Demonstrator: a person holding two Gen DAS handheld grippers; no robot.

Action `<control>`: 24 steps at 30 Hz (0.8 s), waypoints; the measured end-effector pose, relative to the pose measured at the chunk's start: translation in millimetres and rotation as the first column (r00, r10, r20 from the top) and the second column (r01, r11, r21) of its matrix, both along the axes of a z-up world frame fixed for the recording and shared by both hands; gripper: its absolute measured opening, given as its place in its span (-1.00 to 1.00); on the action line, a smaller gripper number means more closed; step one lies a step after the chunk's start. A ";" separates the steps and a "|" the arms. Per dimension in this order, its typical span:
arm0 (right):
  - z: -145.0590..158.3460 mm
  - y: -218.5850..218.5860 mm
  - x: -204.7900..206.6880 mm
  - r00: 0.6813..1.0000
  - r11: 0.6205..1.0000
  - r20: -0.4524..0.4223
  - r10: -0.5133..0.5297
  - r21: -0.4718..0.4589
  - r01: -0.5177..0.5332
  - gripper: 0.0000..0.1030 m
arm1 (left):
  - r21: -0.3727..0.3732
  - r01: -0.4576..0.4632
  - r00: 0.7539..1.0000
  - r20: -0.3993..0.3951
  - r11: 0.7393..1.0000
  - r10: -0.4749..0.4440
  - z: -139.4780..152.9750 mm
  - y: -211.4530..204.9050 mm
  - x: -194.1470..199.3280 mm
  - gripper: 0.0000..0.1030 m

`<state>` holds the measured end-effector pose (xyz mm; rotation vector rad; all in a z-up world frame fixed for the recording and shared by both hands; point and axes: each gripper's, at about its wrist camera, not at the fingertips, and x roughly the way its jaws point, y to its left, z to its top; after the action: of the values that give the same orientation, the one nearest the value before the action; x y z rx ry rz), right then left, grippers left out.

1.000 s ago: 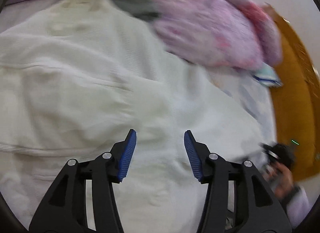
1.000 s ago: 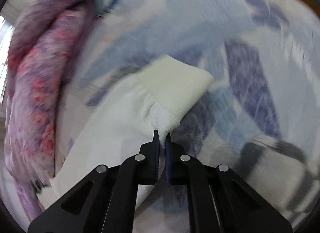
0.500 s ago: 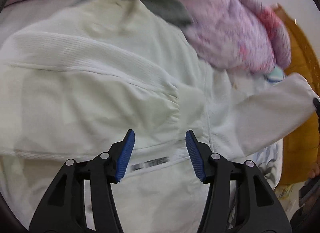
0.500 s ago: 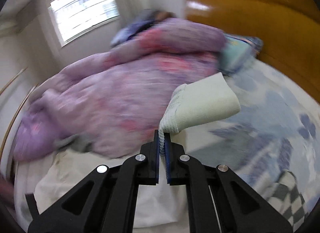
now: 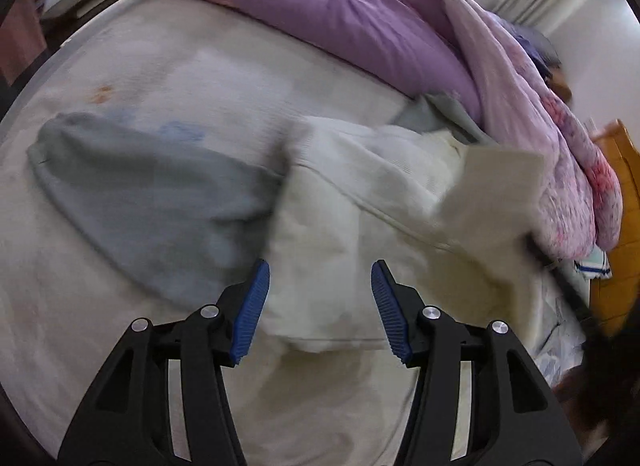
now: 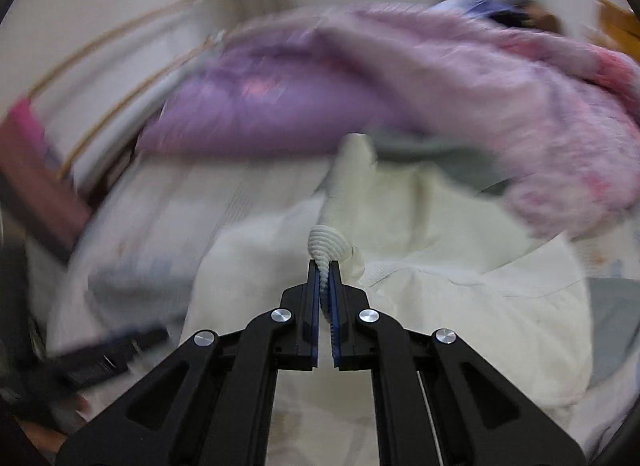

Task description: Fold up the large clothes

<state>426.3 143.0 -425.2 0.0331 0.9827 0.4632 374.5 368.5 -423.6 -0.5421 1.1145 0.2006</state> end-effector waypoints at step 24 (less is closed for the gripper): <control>-40.1 -137.1 -3.5 0.962 0.986 -0.216 -0.165 -0.005 0.168 -0.23 | -0.119 0.105 0.994 0.026 0.987 -0.103 -20.1 -53.0 68.0 0.24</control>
<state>422.8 6.0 -465.3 0.1804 1.1799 0.3148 442.5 315.5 -443.8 -0.5899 1.1371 0.0372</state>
